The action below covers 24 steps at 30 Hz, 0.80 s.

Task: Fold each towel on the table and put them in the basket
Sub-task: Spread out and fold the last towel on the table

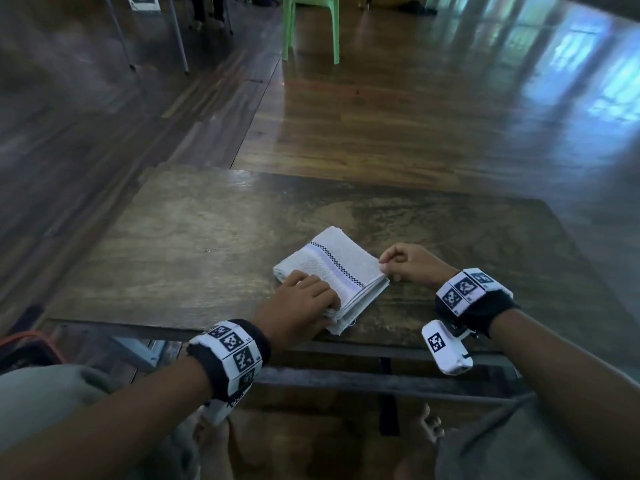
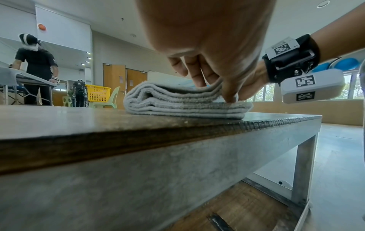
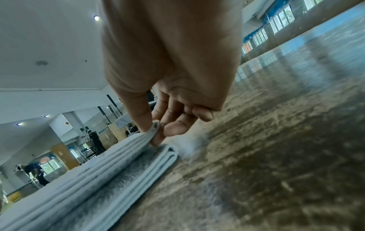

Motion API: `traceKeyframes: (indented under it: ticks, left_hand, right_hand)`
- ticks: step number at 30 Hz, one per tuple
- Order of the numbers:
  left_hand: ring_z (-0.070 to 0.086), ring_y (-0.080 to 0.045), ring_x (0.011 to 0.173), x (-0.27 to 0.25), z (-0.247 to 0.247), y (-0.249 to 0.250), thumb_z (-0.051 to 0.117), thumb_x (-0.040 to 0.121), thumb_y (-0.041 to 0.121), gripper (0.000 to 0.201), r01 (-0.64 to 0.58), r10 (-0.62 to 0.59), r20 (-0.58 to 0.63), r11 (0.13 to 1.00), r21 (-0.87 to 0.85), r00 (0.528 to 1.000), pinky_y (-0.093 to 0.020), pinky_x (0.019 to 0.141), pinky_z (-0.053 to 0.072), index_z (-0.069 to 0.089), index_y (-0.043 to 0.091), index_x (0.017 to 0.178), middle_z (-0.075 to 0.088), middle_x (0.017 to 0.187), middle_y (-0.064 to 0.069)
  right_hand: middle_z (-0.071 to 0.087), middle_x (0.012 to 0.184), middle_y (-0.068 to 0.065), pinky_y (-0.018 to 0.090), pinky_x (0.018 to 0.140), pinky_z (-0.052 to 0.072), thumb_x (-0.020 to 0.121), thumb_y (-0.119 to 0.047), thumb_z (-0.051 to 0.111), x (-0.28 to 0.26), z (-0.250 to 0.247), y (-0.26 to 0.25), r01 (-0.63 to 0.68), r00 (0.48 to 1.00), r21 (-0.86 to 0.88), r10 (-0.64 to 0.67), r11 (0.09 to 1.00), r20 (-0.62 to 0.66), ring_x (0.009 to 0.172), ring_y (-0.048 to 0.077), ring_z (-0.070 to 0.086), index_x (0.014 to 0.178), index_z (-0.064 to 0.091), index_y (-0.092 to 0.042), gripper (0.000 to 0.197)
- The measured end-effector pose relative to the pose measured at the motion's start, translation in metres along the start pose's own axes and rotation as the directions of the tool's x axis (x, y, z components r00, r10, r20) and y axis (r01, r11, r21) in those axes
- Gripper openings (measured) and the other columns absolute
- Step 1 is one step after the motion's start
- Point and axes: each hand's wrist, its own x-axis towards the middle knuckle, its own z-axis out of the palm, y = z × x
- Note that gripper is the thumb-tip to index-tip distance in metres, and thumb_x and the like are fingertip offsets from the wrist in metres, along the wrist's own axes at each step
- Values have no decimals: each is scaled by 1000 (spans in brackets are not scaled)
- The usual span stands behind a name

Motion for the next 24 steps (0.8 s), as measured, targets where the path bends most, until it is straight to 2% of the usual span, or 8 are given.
traceKeyframes:
  ticks: [3, 7, 11, 13, 15, 17, 20, 24]
  left_hand:
    - [58, -16, 82, 0, -1, 1, 76, 70, 25, 27, -10, 11, -7, 1000, 24, 1000, -27, 80, 31, 58, 23, 90, 62, 87, 7]
    - [56, -16, 87, -5, 2, 2, 53, 81, 27, 15, -45, 44, 60, 999, 12, 997, -29, 84, 30, 57, 24, 96, 61, 93, 7]
    - [55, -14, 88, -7, 3, -1, 54, 79, 22, 19, -51, 59, 115, 996, -70, 992, -28, 85, 32, 57, 24, 97, 62, 93, 8]
    - [56, -11, 88, -7, -2, -1, 53, 78, 22, 20, -19, 39, 115, 986, -167, 993, -27, 85, 35, 60, 22, 97, 63, 92, 9]
    - [59, -9, 87, -4, -8, -2, 48, 78, 25, 24, 31, -5, 109, 971, -235, 994, -29, 87, 39, 62, 22, 97, 66, 92, 10]
    - [62, -11, 90, 3, -16, -9, 44, 80, 30, 28, 107, -89, 85, 968, -225, 992, -32, 91, 38, 65, 22, 97, 68, 94, 9]
    - [57, -15, 108, 15, -29, -31, 47, 87, 24, 27, 266, -258, 99, 961, -78, 961, -32, 96, 27, 63, 21, 108, 65, 112, 6]
    - [38, -12, 132, 26, -36, -51, 44, 96, 24, 34, 343, -344, 262, 938, 50, 902, -35, 106, 20, 51, 25, 130, 45, 143, 8]
  right_hand:
    - [58, 67, 7, 13, 51, 44, 86, -4, 62, 0, -4, -4, 7, 1000, -12, -7, 1000, -24, 51, 7, 52, 86, 56, -9, 7]
    - [58, 67, 3, 15, 55, 44, 86, -3, 60, -1, -3, -3, 1, 1000, -75, 0, 997, 10, 55, 9, 51, 83, 56, -12, 11]
    - [65, 84, 10, 30, 71, 48, 82, -10, 66, 1, 3, 6, 16, 1000, -242, -9, 970, 30, 70, 14, 56, 85, 58, -16, 10]
    - [66, 91, 13, 31, 74, 47, 80, -15, 69, 1, 4, 10, 26, 1000, -307, -25, 951, 7, 75, 14, 56, 82, 58, -21, 13]
    - [64, 87, 5, 27, 73, 44, 80, -17, 69, -1, 6, 10, 15, 999, -349, -26, 937, -28, 77, 13, 55, 82, 56, -22, 14]
    - [60, 83, -7, 30, 77, 47, 80, -16, 62, -6, 11, 4, 8, 989, -401, -67, 916, -134, 81, 13, 57, 82, 55, -24, 11]
    - [59, 88, -7, 38, 81, 48, 80, -13, 51, -28, 27, -24, 97, 945, -532, -246, 841, -217, 86, 13, 55, 84, 59, -25, 14]
    - [60, 108, -6, 37, 92, 40, 88, -21, 47, -71, 65, -52, 278, 934, -656, -356, 701, 16, 102, 14, 51, 107, 62, -24, 24]
